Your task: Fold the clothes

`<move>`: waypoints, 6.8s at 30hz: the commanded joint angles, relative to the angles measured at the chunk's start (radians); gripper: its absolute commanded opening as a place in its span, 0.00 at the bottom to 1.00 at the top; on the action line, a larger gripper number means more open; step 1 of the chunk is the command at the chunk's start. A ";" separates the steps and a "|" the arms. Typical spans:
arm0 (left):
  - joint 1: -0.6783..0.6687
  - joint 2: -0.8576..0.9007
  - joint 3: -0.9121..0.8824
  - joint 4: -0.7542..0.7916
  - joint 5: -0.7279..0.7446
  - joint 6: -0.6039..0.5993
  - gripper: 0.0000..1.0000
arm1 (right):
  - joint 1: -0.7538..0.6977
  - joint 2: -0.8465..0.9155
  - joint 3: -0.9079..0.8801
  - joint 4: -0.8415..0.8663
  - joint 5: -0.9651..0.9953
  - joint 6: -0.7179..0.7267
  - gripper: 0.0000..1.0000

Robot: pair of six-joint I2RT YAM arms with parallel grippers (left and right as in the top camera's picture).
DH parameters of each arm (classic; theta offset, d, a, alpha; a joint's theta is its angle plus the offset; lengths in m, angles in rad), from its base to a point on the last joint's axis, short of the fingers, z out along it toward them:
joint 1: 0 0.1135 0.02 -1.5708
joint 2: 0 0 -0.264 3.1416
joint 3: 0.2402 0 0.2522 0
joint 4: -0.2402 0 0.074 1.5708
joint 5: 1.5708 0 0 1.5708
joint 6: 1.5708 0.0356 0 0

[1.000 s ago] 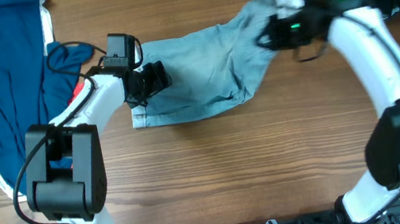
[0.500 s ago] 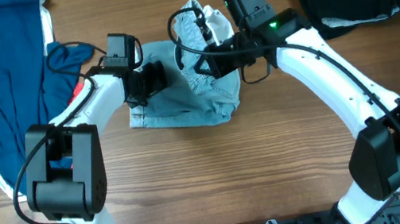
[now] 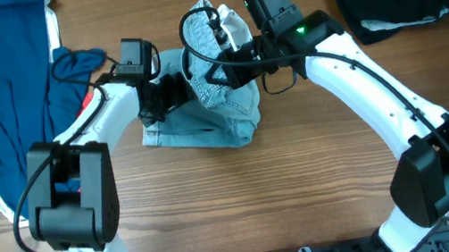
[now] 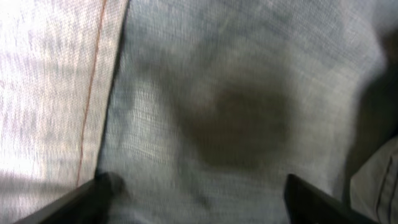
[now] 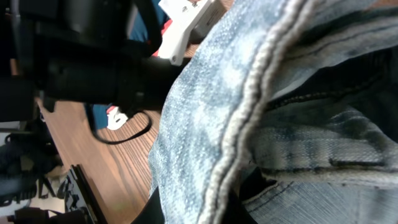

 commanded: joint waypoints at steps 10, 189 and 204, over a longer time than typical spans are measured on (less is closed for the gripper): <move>0.014 -0.217 0.020 -0.156 -0.168 -0.068 1.00 | 0.005 -0.019 0.038 0.014 -0.021 0.003 0.04; 0.175 -0.279 0.047 -0.053 -0.258 -0.012 1.00 | -0.212 0.457 -0.076 0.122 0.452 0.135 0.88; 0.175 -0.279 0.047 -0.064 -0.258 -0.012 1.00 | -0.378 0.475 0.073 0.213 0.568 -0.173 0.89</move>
